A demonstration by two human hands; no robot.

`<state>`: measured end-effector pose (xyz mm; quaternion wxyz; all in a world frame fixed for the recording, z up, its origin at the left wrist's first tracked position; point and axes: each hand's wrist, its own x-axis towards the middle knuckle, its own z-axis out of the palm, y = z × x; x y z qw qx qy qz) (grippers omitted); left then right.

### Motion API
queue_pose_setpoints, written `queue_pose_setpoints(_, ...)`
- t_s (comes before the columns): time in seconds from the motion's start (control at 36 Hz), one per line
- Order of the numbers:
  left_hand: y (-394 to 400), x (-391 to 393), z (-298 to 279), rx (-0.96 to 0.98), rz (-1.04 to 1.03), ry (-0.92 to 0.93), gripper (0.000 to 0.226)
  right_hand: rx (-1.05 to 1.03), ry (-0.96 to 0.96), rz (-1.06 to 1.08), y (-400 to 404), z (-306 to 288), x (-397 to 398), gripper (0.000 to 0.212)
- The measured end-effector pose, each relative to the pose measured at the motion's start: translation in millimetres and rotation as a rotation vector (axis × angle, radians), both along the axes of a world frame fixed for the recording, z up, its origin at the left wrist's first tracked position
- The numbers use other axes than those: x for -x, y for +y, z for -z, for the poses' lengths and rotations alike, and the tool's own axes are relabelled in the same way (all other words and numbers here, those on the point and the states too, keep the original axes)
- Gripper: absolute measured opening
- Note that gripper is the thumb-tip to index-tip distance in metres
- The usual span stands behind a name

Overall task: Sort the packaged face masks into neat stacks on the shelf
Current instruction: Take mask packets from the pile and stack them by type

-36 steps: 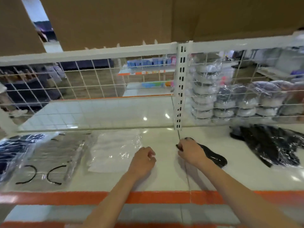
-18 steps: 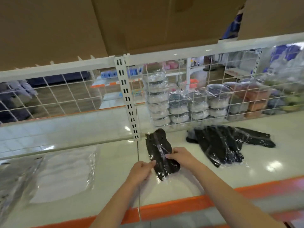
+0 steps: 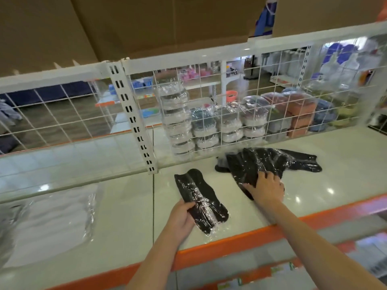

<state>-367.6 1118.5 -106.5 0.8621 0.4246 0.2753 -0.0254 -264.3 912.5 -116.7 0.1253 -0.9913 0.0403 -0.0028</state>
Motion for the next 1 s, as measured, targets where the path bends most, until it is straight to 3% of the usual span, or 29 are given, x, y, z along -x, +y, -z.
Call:
queue_pose_setpoints(0.14, 2.3, 3.5, 3.7, -0.002, 0.007, -0.023, 0.031, -0.125, -0.136, -0.021, -11.8, -0.9, 0.9, 0.034)
queue_pose_setpoints(0.25, 2.4, 3.7, 6.6, -0.016, 0.043, -0.053, 0.028, -0.271, -0.236, -0.082, 6.1, -10.5, 19.3, 0.028)
queue_pose_setpoints(0.33, 2.3, 2.8, 7.7, 0.022, 0.056, -0.109, 0.025, -0.438, -0.11, -0.294, 29.2, -16.1, 47.0, 0.029)
queue_pose_setpoints(0.42, 3.7, 5.3, 7.7, 0.019, 0.104, -0.166, 0.04, -0.607, 0.099, -0.597, 50.9, -21.6, 70.9, 0.03)
queue_pose_setpoints(0.47, 4.2, 7.8, 9.4, -0.053, 0.131, -0.177, 0.037, -0.67, 0.11, -0.677, 56.5, -21.3, 74.4, 0.03)
queue_pose_setpoints(0.53, 4.5, 8.0, 10.6, -0.101, 0.116, -0.165, 0.029, -0.639, 0.003, -0.583, 54.0, -16.8, 65.8, 0.03)
queue_pose_setpoints(0.61, 2.3, 7.9, 10.1, -0.148, 0.096, -0.125, 0.029, -0.292, -0.131, -0.312, 38.7, -8.5, 40.4, 0.041)
queue_pose_setpoints(0.69, 0.7, 8.2, 8.1, -0.157, 0.079, -0.104, 0.027, -0.094, -0.02, -0.142, 11.0, 0.8, 18.9, 0.058)
queue_pose_setpoints(0.75, -0.7, 9.9, 5.5, -0.138, 0.076, -0.104, 0.023, -0.074, 0.015, -0.098, -8.1, 9.0, 11.1, 0.062)
queue_pose_setpoints(0.89, -1.1, 12.5, 4.7, -0.104, 0.069, -0.114, 0.02, -0.153, -0.134, -0.079, -22.6, 11.8, 11.2, 0.034)
queue_pose_setpoints(1.0, -2.3, 12.9, 2.5, -0.129, 0.073, -0.108, 0.022, -0.294, -0.196, -0.034, -14.1, 3.9, 18.8, 0.027)
